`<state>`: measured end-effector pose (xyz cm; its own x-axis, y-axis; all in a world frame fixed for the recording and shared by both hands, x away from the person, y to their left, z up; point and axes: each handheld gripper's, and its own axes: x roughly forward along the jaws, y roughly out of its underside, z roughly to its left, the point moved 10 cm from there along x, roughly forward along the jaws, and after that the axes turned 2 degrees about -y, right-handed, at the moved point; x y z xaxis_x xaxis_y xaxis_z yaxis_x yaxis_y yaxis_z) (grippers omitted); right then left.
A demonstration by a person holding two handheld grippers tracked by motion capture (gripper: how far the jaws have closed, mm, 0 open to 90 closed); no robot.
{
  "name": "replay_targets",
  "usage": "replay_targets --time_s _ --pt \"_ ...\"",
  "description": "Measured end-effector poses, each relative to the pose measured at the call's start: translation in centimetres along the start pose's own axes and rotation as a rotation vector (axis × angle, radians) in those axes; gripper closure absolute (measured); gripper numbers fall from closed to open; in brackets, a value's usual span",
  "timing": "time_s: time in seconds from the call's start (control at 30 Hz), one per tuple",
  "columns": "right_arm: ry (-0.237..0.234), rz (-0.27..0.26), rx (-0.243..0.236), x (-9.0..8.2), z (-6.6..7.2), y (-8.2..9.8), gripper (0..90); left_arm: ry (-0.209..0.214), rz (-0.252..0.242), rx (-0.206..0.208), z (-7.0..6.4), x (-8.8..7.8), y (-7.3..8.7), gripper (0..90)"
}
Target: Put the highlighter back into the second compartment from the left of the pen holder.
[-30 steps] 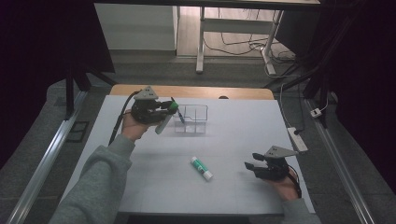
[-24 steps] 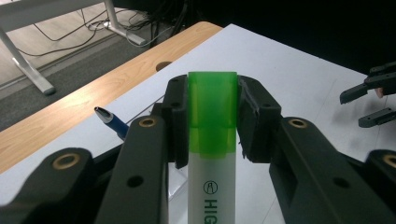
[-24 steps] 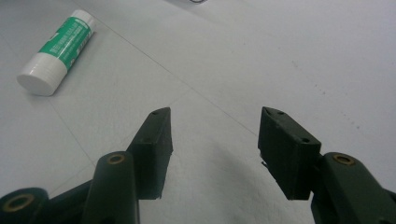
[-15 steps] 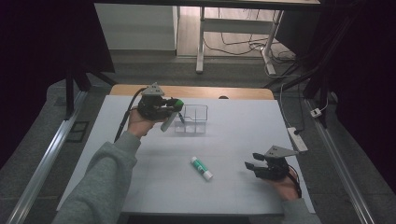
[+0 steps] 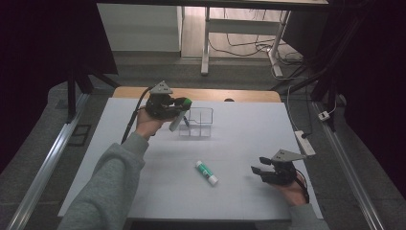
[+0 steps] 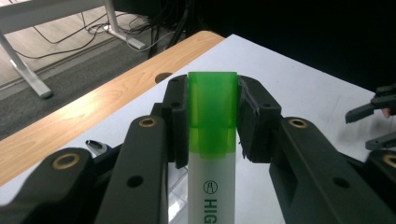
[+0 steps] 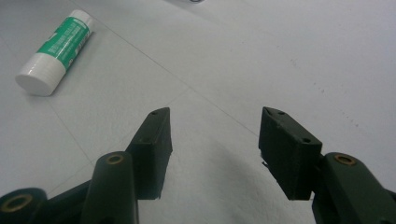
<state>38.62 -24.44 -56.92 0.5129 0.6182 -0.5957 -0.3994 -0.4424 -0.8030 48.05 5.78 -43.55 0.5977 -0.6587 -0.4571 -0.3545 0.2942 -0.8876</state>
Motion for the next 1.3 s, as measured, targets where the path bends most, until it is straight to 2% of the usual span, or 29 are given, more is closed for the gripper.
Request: replay_targets --time_s 0.33,0.77,1.07,1.3 --pt "0.003 0.005 0.0 0.0 0.0 0.1 43.1 -0.018 0.0 -0.005 0.2 1.3 -0.6 66.0" --pt "0.004 -0.008 0.006 -0.1 0.0 -0.1 42.8 -0.007 0.0 -0.009 -0.1 2.9 -1.3 66.0" --pt "0.005 -0.006 0.007 -0.1 -0.1 0.0 42.8 -0.015 0.007 0.001 -0.1 3.7 -2.2 66.0" --pt "0.003 -0.003 0.002 0.0 0.0 -0.1 42.8 0.002 -0.01 -0.004 -0.2 4.0 -2.9 66.0"
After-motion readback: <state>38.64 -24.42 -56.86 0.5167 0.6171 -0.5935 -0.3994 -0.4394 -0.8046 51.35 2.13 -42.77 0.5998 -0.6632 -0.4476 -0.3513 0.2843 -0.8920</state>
